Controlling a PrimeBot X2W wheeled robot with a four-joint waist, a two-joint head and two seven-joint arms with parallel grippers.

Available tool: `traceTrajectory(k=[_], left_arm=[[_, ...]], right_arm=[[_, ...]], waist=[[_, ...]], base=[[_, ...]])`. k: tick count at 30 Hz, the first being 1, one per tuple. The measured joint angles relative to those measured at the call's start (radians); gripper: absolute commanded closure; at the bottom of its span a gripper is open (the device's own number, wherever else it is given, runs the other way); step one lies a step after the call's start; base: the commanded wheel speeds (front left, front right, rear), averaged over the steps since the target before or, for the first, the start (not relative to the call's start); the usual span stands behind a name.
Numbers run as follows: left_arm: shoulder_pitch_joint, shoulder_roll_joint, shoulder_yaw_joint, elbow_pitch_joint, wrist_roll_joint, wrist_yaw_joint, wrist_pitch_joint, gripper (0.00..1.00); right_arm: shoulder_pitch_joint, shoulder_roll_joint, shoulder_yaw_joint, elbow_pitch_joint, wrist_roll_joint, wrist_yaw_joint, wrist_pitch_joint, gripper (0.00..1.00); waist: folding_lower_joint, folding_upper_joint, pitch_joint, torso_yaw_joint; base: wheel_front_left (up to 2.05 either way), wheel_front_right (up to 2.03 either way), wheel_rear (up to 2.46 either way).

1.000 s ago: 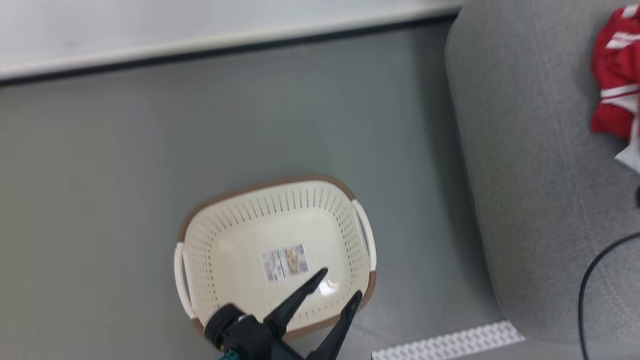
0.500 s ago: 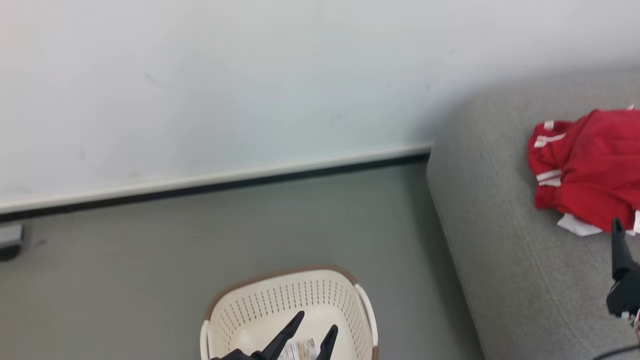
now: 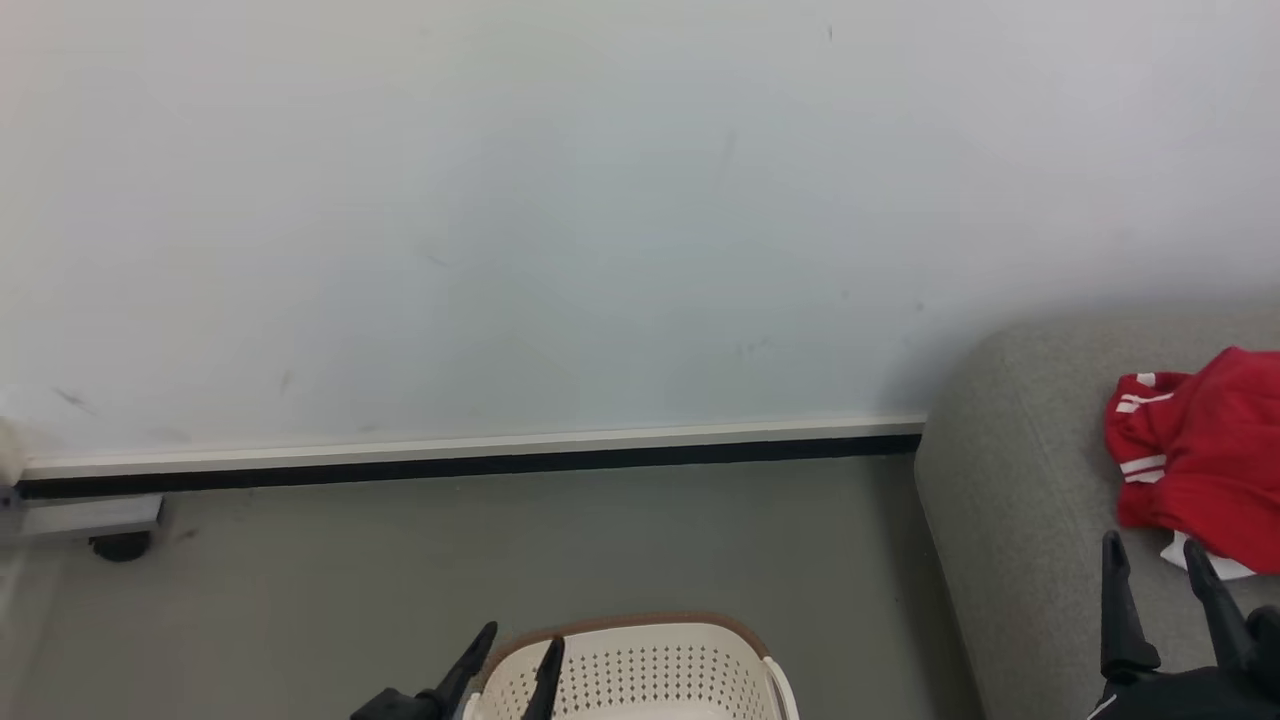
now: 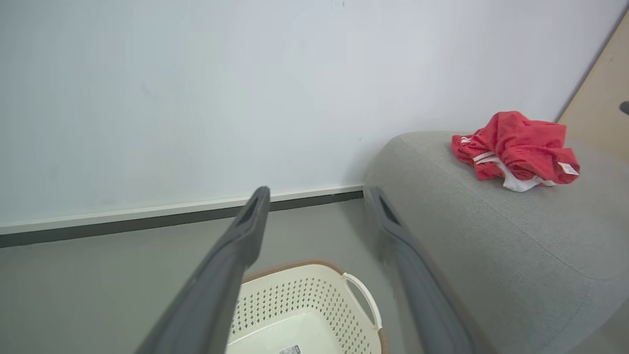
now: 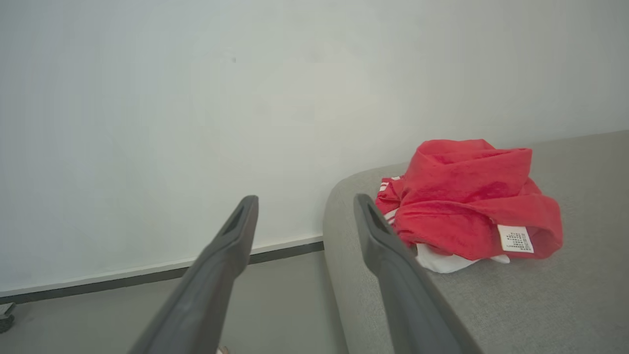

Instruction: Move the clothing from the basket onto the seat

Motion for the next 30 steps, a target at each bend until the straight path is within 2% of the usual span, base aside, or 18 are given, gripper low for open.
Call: traceTrajectory(k=[4, 12, 17, 30], left_arm=[[-0.023, 0.010, 0.040, 0.042, 0.015, 0.027, 0.000, 0.00], [-0.032, 0.020, 0.149, 0.031, 0.037, 0.077, 0.000, 0.00], [-0.011, 0.031, 0.190, 0.028, 0.039, 0.056, 0.000, 0.00], [0.033, 0.040, 0.260, 0.027, 0.095, 0.042, 0.000, 0.00]], right_arm=[[0.026, 0.027, 0.019, -0.013, -0.031, 0.000, -0.025, 0.00], [0.064, 0.070, 0.066, 0.016, -0.050, 0.000, -0.053, 0.00], [0.081, 0.085, 0.087, 0.038, -0.063, 0.000, -0.059, 0.00], [0.121, 0.096, 0.100, 0.070, -0.080, 0.000, -0.066, 0.00]], waist=[[0.0000, 0.0000, -0.019, 0.034], [0.0000, 0.0001, -0.046, 0.091], [0.0001, 0.0001, -0.050, 0.106], [0.0002, 0.0002, -0.029, 0.093]], base=[[0.00, 0.00, 0.00], [0.00, 0.00, 0.00], [0.00, 0.00, 0.00], [0.00, 0.00, 0.00]])
